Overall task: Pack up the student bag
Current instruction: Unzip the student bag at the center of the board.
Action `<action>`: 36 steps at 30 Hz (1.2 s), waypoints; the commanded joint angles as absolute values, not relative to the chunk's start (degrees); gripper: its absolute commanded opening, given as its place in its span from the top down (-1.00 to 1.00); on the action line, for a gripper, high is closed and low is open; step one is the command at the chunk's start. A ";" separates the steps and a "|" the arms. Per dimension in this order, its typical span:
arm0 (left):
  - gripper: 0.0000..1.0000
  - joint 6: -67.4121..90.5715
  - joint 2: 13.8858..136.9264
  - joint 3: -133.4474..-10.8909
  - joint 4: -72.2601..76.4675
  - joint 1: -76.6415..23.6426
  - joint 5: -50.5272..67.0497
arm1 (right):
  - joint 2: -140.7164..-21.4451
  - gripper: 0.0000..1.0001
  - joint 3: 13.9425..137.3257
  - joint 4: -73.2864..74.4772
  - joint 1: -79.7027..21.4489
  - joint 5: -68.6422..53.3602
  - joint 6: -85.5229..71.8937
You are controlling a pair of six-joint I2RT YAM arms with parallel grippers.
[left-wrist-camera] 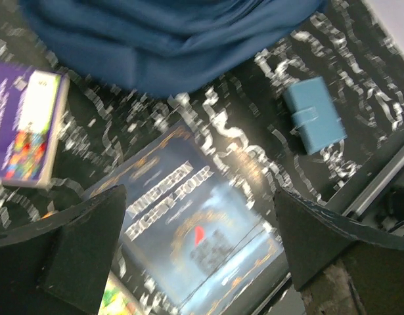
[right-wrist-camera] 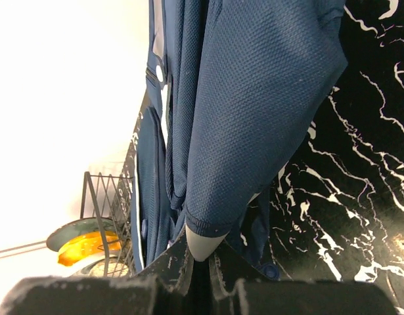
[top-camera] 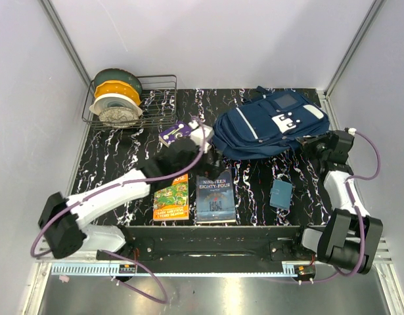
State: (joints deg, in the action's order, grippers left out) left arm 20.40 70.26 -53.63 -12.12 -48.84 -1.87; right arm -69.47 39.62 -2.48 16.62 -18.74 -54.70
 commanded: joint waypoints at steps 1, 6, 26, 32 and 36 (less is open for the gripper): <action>-0.98 20.82 80.12 -62.66 -2.21 -54.22 -5.72 | -63.73 1.00 40.26 -4.05 16.35 -22.94 -59.76; -0.98 22.67 89.81 -70.20 3.16 -56.77 -2.91 | -58.90 1.00 39.20 -1.85 16.00 -21.28 -64.42; -0.84 23.46 104.50 -73.92 15.82 -60.91 7.21 | -61.35 1.00 49.05 10.11 14.68 -25.22 -62.22; -0.98 25.04 106.52 -74.18 15.20 -59.77 2.03 | -58.19 1.00 46.58 9.40 14.68 -23.55 -63.37; -0.98 31.18 110.99 -77.16 16.26 -53.80 9.64 | -55.90 1.00 44.04 10.54 14.68 -24.43 -63.19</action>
